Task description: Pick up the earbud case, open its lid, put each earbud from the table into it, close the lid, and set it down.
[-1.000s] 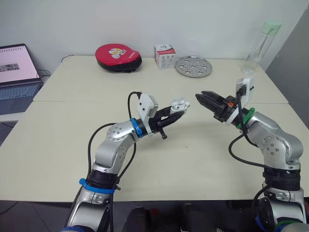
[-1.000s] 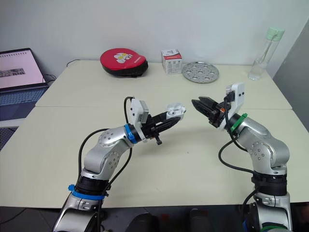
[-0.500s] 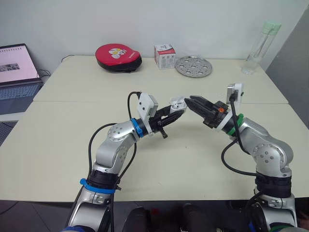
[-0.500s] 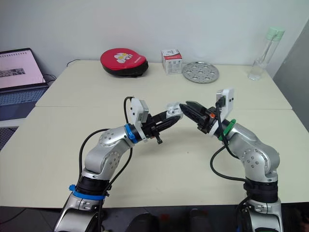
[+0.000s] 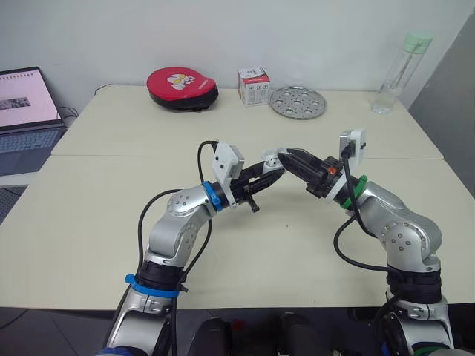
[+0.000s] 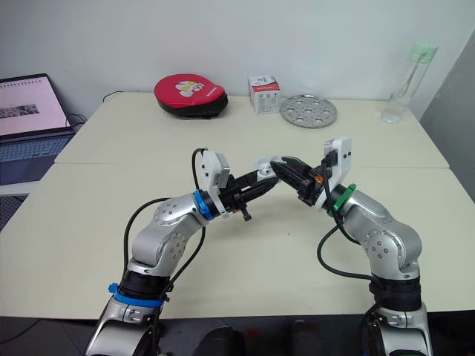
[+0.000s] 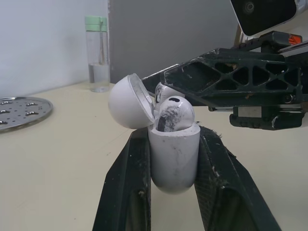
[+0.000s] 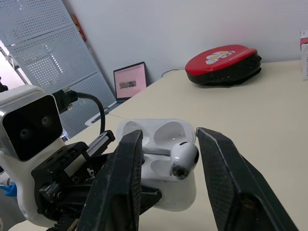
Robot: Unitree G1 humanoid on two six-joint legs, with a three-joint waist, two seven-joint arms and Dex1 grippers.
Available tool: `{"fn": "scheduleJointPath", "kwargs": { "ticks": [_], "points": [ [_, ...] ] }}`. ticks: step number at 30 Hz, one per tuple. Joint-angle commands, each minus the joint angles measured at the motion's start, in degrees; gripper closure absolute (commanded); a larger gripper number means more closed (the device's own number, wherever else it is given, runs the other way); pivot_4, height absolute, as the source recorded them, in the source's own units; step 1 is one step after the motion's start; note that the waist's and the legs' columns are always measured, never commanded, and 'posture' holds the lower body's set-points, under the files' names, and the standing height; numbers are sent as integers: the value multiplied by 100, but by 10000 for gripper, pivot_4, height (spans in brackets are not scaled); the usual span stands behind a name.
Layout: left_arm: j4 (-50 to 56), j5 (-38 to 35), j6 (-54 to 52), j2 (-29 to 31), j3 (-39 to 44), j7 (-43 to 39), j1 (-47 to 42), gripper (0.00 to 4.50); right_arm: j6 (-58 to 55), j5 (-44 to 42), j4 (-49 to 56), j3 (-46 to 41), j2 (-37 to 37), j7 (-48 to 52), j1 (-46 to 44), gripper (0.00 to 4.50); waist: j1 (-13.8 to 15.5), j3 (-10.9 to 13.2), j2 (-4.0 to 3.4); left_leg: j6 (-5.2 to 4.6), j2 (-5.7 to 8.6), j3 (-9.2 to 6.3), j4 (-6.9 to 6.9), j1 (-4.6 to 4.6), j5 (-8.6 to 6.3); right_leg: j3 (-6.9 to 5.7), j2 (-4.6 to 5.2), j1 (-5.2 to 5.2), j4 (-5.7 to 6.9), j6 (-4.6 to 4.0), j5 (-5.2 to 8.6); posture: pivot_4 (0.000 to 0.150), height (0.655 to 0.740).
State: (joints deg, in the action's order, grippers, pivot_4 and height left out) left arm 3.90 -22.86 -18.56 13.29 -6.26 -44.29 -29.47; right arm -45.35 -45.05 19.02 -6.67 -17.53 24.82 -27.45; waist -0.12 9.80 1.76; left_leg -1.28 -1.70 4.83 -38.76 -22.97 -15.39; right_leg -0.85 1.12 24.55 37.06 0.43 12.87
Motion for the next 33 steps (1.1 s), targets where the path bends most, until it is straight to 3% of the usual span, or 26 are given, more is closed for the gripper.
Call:
{"fn": "scheduleJointPath", "kwargs": {
  "ticks": [1, 2, 5, 8, 18, 33],
  "points": [
    [220, -99, 51, -46, 79, 46, -87, 37301, 76, -30, 210, 13, 4, -12, 50, 26906, 0, 0, 0, 0, 0, 0, 0, 0, 0, 0, 0, 0, 0, 0, 0, 1500, 7400],
    [213, -99, 56, -49, 82, 46, -91, 37301, 72, -41, 213, 11, 15, -23, 57, 26906, 0, 0, 0, 0, 0, 0, 0, 0, 0, 0, 0, 0, 0, 0, 0, 1500, 7400],
    [205, -96, 63, -59, 82, 48, -95, 37301, 87, -34, 208, 13, 28, -47, 63, 32350, 0, 0, 0, 0, 0, 0, 0, 0, 0, 0, 0, 0, 0, 0, 0, 1500, 7400],
    [204, -88, 67, -68, 73, 52, -86, 37301, 92, -29, 209, 11, 24, -57, 75, 42513, 0, 0, 0, 0, -1, 0, 0, 1, 0, 0, 0, 0, 1, 1, 1, 1500, 7400],
    [146, 59, 220, -85, 55, 157, -71, 37301, 46, -97, 177, -56, 56, -195, -59, 42941, 0, 0, 0, 0, 0, 0, 0, 0, 0, 0, 0, 0, 0, 2, 1, 1500, 7400],
    [-64, 1156, 1758, -657, -237, 953, 1, 37301, -8, 398, 406, 244, 414, -1154, -301, 42941, 0, 0, 0, -1, -1, 0, 2, -2, 0, 0, 1, 1, -2, 2, 1, 1500, 7400]
  ]
}}
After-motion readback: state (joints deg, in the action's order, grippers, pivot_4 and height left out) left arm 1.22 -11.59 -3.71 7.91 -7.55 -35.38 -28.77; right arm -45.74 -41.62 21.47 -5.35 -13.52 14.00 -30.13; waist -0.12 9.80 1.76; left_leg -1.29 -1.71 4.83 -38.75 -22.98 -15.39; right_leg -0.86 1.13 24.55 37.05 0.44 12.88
